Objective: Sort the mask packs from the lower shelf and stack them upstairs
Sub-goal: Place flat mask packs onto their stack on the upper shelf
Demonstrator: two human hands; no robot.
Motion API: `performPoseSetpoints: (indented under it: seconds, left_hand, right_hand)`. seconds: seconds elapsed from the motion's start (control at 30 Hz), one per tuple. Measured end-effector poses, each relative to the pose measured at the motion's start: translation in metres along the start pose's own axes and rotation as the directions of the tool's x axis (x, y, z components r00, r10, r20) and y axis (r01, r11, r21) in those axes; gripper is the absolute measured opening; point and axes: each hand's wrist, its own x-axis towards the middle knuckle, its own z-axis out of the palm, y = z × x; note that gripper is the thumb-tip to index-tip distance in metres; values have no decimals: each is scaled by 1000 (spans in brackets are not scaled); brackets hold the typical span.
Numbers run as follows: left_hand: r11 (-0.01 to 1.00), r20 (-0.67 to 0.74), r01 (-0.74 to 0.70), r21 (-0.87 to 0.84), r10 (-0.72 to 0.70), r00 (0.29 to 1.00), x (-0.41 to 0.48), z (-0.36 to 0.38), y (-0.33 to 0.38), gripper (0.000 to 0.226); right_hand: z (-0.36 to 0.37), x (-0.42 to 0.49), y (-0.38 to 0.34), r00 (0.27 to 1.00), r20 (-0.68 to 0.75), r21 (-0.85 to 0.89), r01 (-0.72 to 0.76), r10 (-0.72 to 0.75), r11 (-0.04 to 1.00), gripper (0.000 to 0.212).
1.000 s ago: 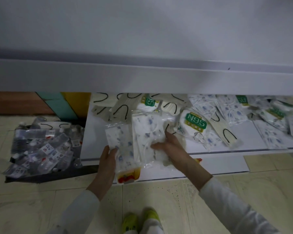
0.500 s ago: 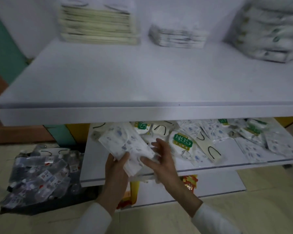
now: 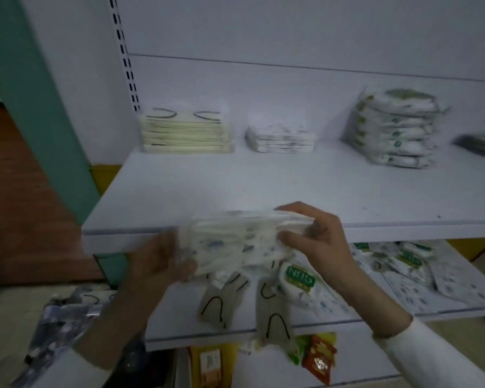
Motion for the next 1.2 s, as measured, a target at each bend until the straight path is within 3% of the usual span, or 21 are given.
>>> performPoseSetpoints:
  seconds: [0.03, 0.13, 0.3, 0.47, 0.57, 0.63, 0.73, 0.83, 0.93, 1.07, 1.2]
  left_hand:
    - [994, -2, -98, 58, 98, 995, 14, 6, 19, 30]
    - [955, -86, -174, 241, 199, 976, 45, 17, 50, 48]
    - [846, -157, -157, 509, 270, 950, 66, 18, 50, 28]
    - [937, -239, -95, 336, 183, 954, 68, 29, 46, 28]
    - [964, -226, -99, 249, 157, 961, 68, 40, 43, 30]
    - [955, -230, -106, 276, 172, 958, 72, 42, 41, 29]
    - [904, -247, -43, 425, 161, 955, 77, 39, 36, 19]
    - [781, -266, 44, 622, 158, 951, 83, 30, 28, 17]
    - [678, -191, -5, 735, 214, 958, 90, 27, 34, 14]
    - [600, -61, -165, 783, 338, 939, 114, 43, 56, 16]
    - [643, -81, -221, 733, 405, 911, 170, 82, 74, 11]
  right_hand:
    - [-5, 15, -11, 1000, -8, -66, -11, 10, 998, 32]
    - [-10, 61, -16, 999, -32, -144, 3, -8, 990, 30]
    - [-11, 88, 4, 1000, -27, -121, 7, -10, 993, 33]
    - [-10, 85, 19, 992, 34, -106, -115, 119, 988, 51]
    - [-9, 83, 20, 986, -42, -6, -164, 163, 987, 58]
    - [-5, 82, 17, 979, -92, 58, -178, 182, 982, 58]
    - [-6, 81, 23, 962, -121, 20, -246, 247, 969, 47]
    - [-21, 79, 34, 964, -130, -69, -242, 232, 968, 9]
    - [-37, 78, 41, 969, -123, -83, -223, 212, 971, 18]
    - [-61, 91, 33, 949, -211, -9, -242, 235, 970, 7]
    - [-103, 132, 30, 909, -318, 54, -268, 271, 962, 18]
